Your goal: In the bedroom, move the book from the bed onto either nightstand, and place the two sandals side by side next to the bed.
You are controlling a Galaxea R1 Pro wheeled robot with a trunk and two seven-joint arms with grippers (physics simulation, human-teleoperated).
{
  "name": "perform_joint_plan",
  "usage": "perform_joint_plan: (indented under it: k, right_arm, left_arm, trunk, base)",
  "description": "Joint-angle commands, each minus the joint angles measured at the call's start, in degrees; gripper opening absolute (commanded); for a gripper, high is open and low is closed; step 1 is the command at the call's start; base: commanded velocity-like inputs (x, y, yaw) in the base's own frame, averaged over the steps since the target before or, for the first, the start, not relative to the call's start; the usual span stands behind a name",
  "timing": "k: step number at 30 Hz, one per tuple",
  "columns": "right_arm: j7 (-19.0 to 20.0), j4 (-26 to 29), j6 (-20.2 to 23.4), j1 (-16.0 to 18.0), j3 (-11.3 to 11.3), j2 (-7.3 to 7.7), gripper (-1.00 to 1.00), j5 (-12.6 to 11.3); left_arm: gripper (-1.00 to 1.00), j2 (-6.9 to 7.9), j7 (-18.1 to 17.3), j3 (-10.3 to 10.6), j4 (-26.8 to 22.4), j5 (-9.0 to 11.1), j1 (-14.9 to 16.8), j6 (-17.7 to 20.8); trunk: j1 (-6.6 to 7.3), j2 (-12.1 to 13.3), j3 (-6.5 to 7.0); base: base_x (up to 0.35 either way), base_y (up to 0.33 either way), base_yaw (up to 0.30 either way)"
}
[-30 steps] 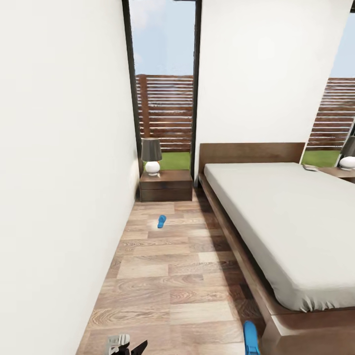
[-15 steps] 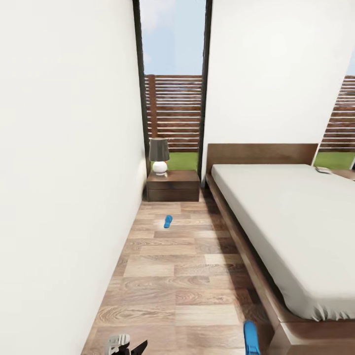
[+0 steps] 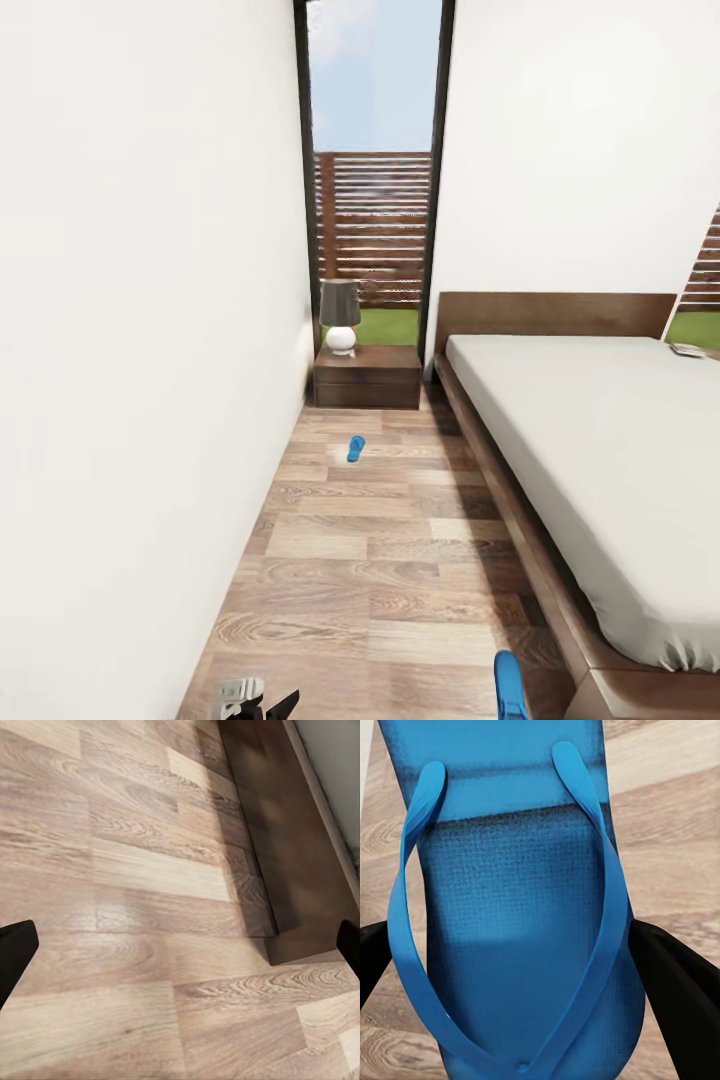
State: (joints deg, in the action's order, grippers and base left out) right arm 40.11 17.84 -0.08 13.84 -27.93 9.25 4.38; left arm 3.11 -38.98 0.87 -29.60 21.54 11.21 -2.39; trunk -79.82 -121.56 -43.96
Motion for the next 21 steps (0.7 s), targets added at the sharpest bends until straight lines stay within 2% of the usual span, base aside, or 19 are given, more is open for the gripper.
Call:
perform_joint_plan:
  k: [1, 15, 21]
  right_arm:
    - [0.3, 0.0, 0.0, 0.0, -0.5, -0.02, -1.0, 0.5]
    - [0.3, 0.0, 0.0, 0.0, -0.5, -0.02, -1.0, 0.5]
    - [0.3, 0.0, 0.0, 0.0, -0.5, -0.02, -1.0, 0.5]
  left_arm:
    - [1.0, 0.03, -0.1, 0.1, 0.1, 0.1, 0.0, -0.2]
    - [1.0, -0.02, -0.1, 0.1, 0.1, 0.1, 0.0, -0.2]
    - [1.0, -0.03, -0.1, 0.1, 0.1, 0.2, 0.0, -0.2]
  trunk:
    - [0.01, 0.0, -0.11]
    - [0.01, 0.0, -1.31]
    - [0.01, 0.0, -1.49]
  base:
    - [0.0, 0.0, 0.002]
    - [0.0, 0.0, 0.0]
    - [0.202, -0.027, -0.003]
